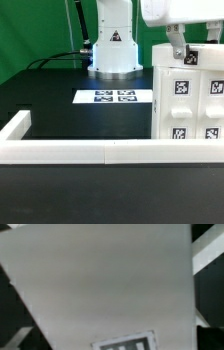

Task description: Assemble cabinet

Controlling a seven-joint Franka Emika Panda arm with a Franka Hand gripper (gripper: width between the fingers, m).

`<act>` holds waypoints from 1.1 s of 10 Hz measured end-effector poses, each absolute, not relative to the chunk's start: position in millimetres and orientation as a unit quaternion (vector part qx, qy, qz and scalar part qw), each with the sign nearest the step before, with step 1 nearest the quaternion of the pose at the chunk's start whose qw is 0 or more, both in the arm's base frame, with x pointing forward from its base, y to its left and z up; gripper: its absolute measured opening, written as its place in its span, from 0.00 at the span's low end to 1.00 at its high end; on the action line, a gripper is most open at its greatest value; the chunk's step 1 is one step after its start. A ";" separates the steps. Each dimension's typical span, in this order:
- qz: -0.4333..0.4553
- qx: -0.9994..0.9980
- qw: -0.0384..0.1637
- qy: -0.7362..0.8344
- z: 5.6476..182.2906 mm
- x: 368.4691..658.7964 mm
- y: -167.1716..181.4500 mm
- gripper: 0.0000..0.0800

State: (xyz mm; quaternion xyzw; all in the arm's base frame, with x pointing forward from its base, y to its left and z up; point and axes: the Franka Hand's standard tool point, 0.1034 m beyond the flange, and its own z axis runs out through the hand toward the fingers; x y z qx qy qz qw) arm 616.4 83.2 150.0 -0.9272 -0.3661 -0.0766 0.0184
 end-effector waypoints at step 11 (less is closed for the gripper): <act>-0.100 -0.994 0.041 -0.026 151.5 618.2 81.3 0.70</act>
Offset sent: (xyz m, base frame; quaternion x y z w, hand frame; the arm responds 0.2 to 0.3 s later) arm 0.0000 0.0000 0.0000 0.0000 0.0000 0.0000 1.0000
